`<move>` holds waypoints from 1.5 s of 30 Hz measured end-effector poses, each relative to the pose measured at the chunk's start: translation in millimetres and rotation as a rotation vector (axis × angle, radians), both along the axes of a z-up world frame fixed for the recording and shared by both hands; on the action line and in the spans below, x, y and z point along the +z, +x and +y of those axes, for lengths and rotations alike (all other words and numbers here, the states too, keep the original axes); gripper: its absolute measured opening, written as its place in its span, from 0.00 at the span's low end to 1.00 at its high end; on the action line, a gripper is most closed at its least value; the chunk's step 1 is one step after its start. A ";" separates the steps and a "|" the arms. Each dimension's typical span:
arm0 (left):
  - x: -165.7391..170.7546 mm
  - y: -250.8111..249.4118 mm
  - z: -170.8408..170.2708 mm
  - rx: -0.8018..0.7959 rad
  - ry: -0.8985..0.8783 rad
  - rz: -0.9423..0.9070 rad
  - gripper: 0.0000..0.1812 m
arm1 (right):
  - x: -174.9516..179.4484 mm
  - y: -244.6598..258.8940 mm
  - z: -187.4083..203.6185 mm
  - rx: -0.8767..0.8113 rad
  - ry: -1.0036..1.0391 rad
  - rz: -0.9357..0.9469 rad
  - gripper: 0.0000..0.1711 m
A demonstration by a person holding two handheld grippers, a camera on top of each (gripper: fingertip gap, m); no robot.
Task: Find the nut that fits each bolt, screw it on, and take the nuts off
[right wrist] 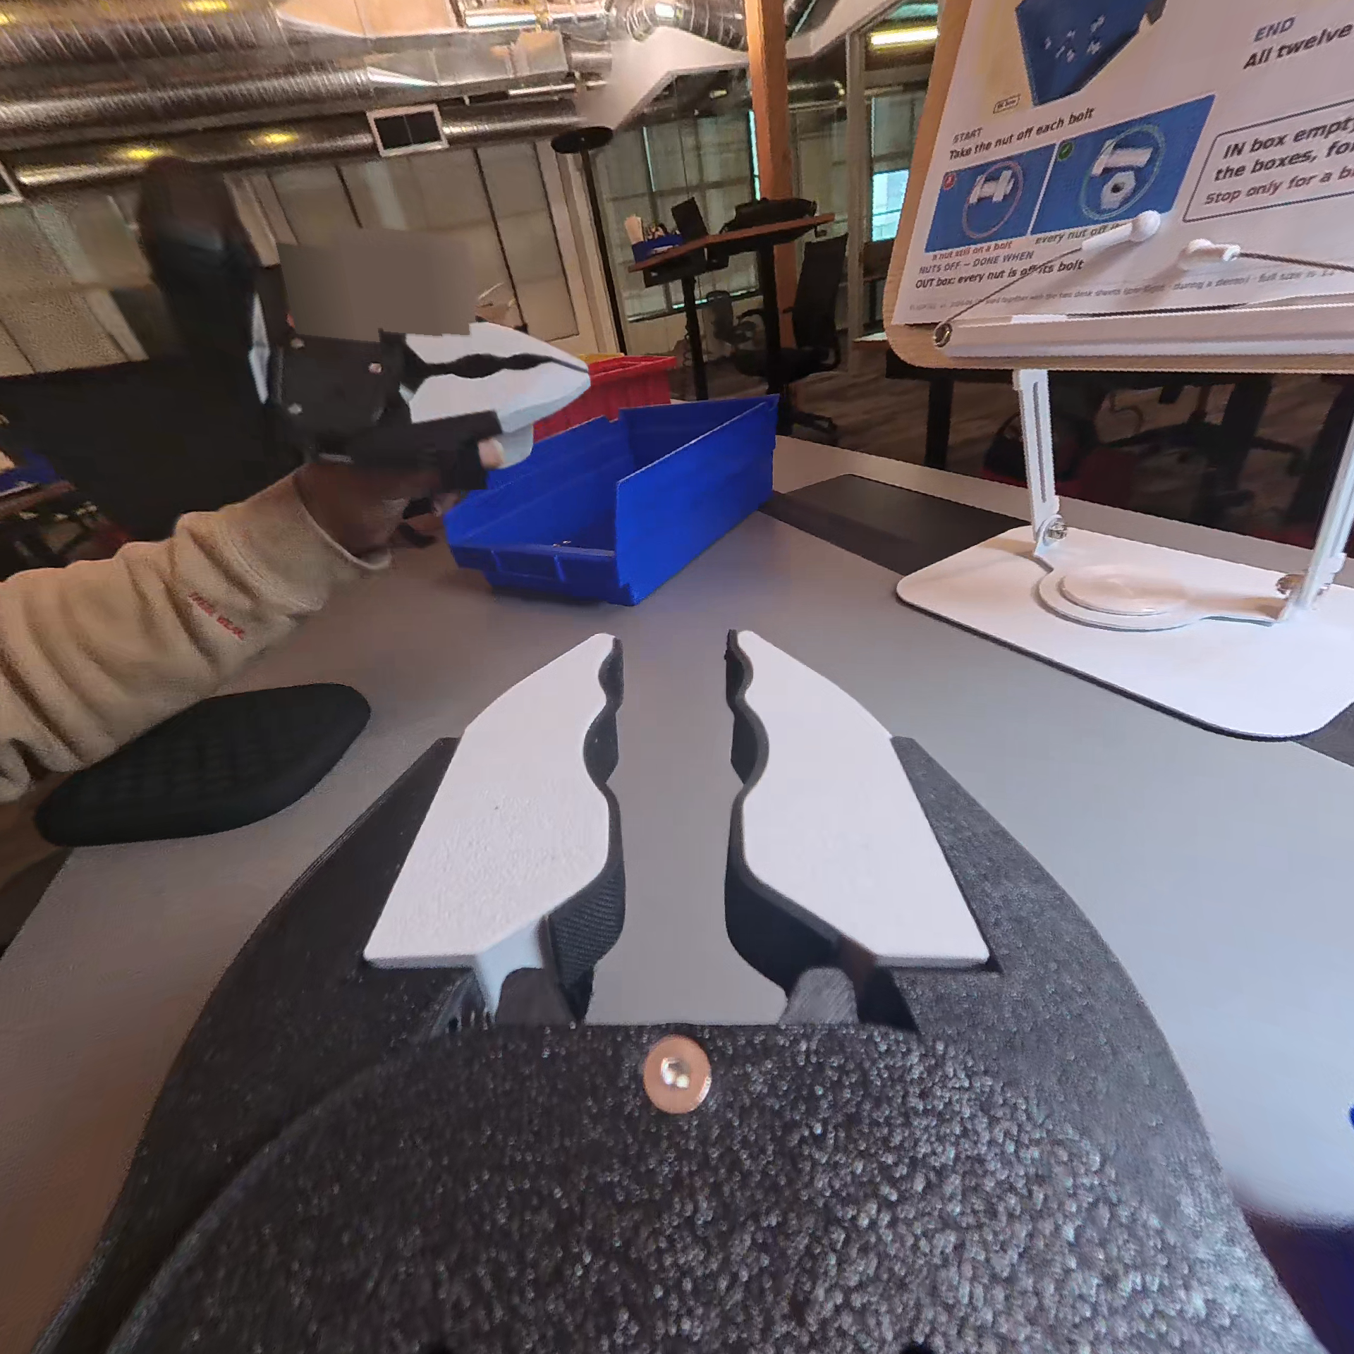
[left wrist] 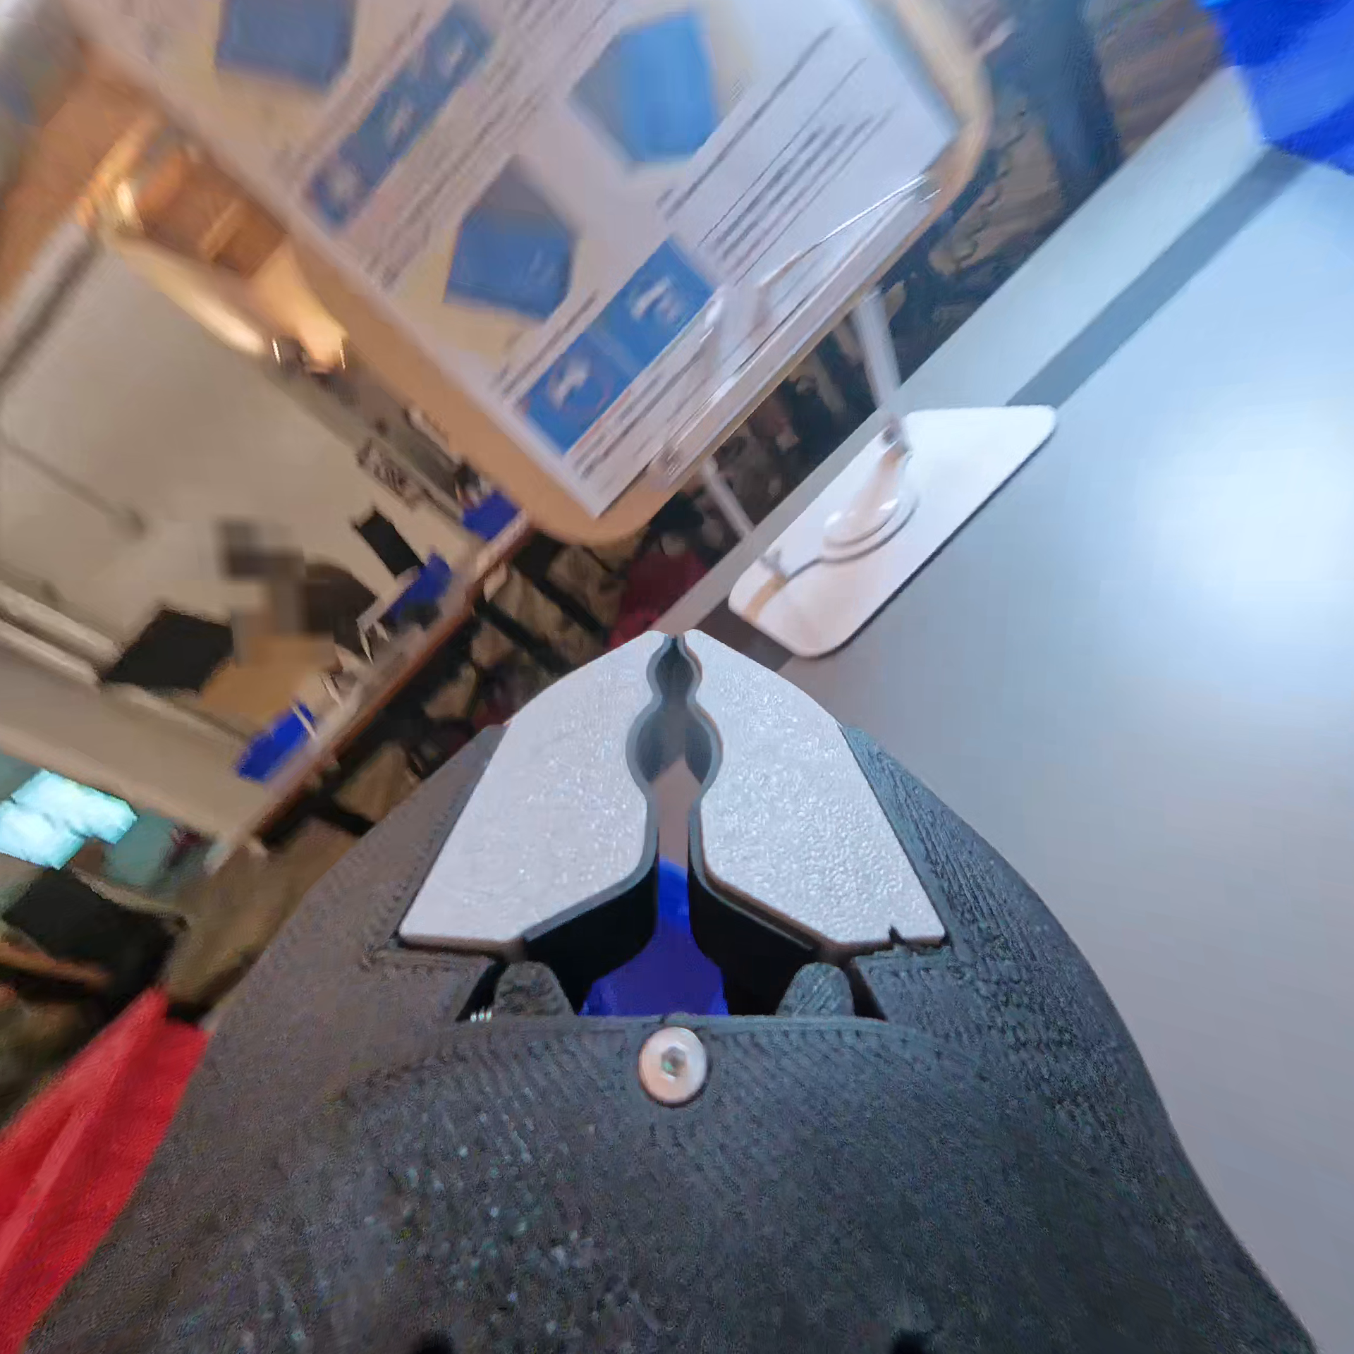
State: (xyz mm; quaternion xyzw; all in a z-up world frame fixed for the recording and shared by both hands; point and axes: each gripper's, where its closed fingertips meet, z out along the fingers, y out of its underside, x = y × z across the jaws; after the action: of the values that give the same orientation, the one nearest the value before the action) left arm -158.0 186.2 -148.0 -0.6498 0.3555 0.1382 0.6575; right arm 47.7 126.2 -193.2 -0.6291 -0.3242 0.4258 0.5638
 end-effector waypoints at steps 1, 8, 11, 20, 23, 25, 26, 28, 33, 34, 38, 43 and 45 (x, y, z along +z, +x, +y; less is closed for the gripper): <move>-2.6 -27.3 11.0 0.055 -0.071 -0.072 0.01 | 0.9 1.5 1.2 -0.012 0.008 -0.002 0.16; -72.4 -159.9 62.7 0.332 -0.627 -0.508 0.26 | -3.6 2.2 5.2 -0.033 0.013 -0.034 0.16; -107.1 -182.1 65.9 0.409 -0.779 -0.546 0.30 | -5.5 1.6 4.7 -0.034 0.021 -0.050 0.16; -112.0 -178.6 64.2 0.366 -0.735 -0.551 0.27 | -10.2 -1.6 0.2 -0.013 0.010 -0.058 0.16; -97.7 -159.0 53.5 0.307 -0.652 -0.547 0.26 | 19.1 -3.3 -14.4 0.027 0.041 0.066 0.17; -86.0 -147.5 45.3 0.270 -0.586 -0.576 0.25 | 36.7 -3.6 -25.2 0.040 0.080 0.113 0.18; -80.2 -142.9 41.3 0.253 -0.548 -0.594 0.24 | 40.0 -3.3 -26.9 0.028 0.097 0.114 0.18; -73.7 -135.2 33.9 0.227 -0.494 -0.630 0.24 | 36.4 -4.2 -25.9 0.007 0.114 0.083 0.18; -63.5 -116.6 10.6 0.164 -0.389 -0.666 0.21 | 26.4 -8.3 -27.4 0.027 0.084 0.072 0.19; -63.7 -116.3 6.9 0.169 -0.371 -0.633 0.20 | 26.7 -8.9 -27.9 0.029 0.089 0.068 0.19; -68.6 -124.3 0.5 0.214 -0.316 -0.561 0.17 | 12.9 -10.9 -21.4 -0.007 0.100 -0.007 0.19; -83.0 -145.5 13.1 0.299 -0.393 -0.506 0.18 | -6.7 -10.3 -8.7 -0.050 0.045 -0.064 0.19; -88.4 -157.3 22.2 0.331 -0.446 -0.459 0.17 | -12.6 -10.2 -5.9 -0.054 0.020 -0.072 0.19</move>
State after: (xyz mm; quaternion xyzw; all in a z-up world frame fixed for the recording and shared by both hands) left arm -315.3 208.4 -236.3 -0.8401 0.1099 0.0125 0.5311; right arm 37.6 120.3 -205.8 -0.6470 -0.3312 0.3841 0.5693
